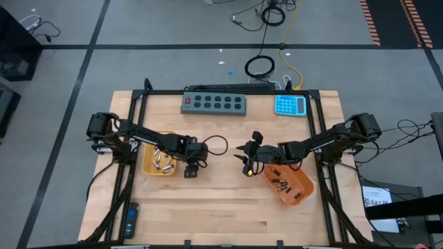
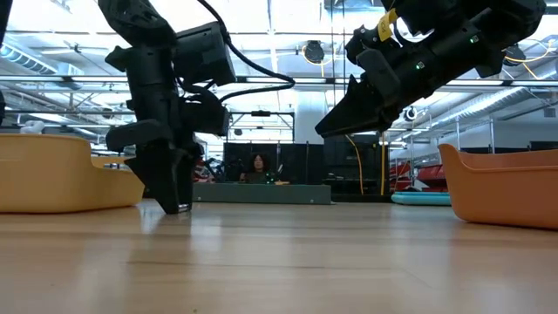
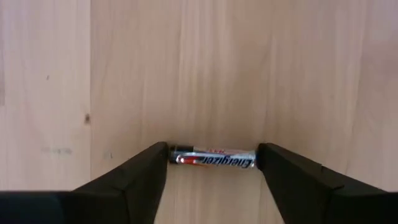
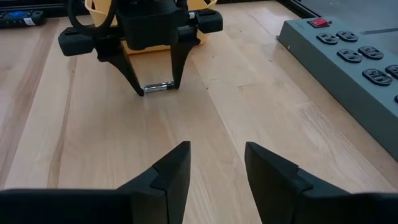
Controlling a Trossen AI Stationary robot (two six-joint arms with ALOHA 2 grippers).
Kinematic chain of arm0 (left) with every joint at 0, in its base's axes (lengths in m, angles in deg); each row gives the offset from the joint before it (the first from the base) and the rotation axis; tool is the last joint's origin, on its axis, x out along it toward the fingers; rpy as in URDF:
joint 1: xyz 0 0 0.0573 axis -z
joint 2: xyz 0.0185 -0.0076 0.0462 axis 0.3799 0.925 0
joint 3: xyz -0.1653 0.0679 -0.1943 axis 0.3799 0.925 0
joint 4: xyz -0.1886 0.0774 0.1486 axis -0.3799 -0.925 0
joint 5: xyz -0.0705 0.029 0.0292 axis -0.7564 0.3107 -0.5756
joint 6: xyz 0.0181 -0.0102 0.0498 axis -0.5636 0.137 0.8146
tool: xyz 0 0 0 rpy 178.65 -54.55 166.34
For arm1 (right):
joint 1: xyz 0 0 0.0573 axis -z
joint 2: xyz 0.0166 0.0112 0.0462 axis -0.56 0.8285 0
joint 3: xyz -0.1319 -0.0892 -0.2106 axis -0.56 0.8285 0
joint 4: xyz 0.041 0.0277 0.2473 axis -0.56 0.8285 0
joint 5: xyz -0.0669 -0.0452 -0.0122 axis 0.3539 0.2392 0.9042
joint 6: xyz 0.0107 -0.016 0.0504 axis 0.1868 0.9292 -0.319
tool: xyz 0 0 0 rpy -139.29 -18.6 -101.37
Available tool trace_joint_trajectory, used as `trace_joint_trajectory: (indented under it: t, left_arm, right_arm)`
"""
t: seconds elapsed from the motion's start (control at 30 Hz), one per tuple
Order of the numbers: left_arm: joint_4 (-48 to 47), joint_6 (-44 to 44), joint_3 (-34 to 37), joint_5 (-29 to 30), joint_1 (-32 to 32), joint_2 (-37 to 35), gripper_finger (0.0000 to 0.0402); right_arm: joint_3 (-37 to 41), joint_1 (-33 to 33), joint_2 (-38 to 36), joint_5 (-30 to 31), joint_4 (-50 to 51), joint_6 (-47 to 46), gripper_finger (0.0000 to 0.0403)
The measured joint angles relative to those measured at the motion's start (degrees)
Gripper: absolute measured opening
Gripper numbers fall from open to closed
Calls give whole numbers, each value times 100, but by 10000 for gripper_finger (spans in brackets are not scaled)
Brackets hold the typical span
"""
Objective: Sort batteries
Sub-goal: Put the silver battery into the yellow bin
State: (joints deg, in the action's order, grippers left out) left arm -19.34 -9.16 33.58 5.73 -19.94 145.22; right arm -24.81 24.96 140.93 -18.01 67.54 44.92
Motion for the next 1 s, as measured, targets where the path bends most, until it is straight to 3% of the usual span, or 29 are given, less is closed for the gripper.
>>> trace_joint_trajectory:
  t: [0.17, 0.47, 0.83, 1.0]
  left_arm:
    - [101, 77, -2, -7, 1, 3, 190]
    - [-180, -234, -87, -4, 72, -144, 187]
    - [-2869, -1106, -1140, -22, 541, -1293, 187]
    - [-4163, -1918, -992, 219, 680, -1685, 187]
  right_arm:
    - [0, 0, 0, 2, -2, 0, 143]
    - [0, 0, 0, 2, -13, -1, 143]
    - [0, 0, 0, 4, 23, -90, 143]
    - [0, -2, 0, 4, 26, -107, 143]
